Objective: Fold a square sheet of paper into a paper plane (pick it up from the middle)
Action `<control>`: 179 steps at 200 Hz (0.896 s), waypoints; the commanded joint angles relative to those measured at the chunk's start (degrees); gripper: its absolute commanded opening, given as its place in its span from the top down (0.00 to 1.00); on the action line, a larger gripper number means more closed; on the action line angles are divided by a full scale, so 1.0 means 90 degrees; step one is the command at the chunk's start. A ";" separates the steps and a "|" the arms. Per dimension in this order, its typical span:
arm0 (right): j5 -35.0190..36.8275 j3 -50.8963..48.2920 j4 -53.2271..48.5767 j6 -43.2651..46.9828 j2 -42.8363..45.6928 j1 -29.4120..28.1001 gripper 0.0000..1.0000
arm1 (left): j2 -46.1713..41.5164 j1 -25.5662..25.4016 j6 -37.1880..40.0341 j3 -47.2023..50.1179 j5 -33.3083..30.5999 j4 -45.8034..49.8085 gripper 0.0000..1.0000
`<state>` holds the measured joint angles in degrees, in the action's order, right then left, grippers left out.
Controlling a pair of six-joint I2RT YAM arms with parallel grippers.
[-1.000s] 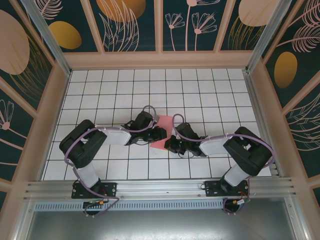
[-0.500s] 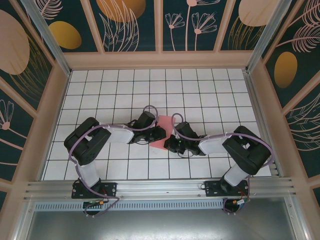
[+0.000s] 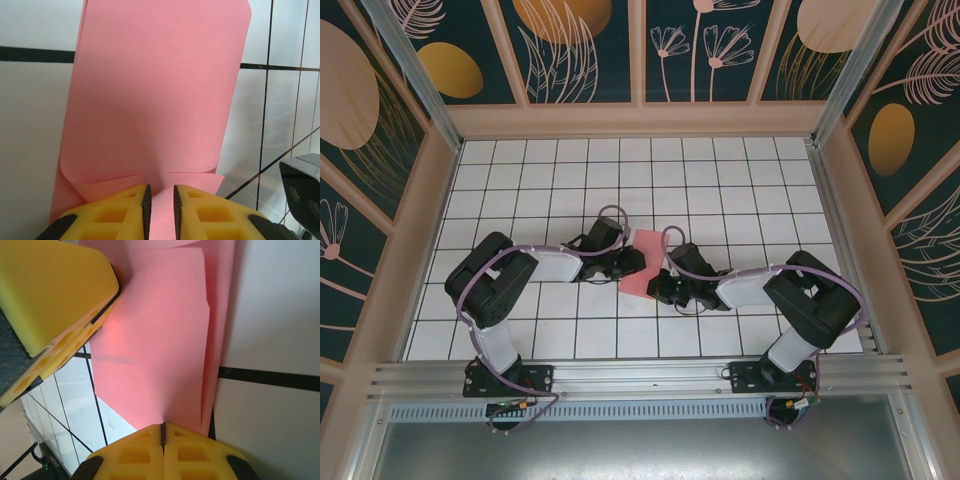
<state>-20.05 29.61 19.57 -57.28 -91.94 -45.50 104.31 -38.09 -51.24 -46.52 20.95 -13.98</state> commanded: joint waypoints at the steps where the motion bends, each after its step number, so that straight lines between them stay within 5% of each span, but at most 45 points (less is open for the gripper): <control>1: 0.0187 -0.0282 -0.1071 0.0197 -0.0279 0.0045 1.00 | 0.0125 0.0339 0.0353 -0.0015 -0.0750 0.0502 0.77; 132: 0.0012 -0.0180 -0.1092 0.0445 -0.0282 0.0094 1.00 | -0.0254 0.0687 0.0733 -0.0480 -0.1010 0.1193 0.76; 179: 0.0049 0.0019 -0.1225 0.0556 -0.0297 0.0104 1.00 | -0.1325 0.0672 0.0500 -0.0035 -0.0296 0.0507 0.74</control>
<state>-21.15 30.37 18.24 -54.11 -92.05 -45.04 97.97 -32.12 -46.30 -49.32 14.52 -5.13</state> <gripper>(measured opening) 0.064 0.263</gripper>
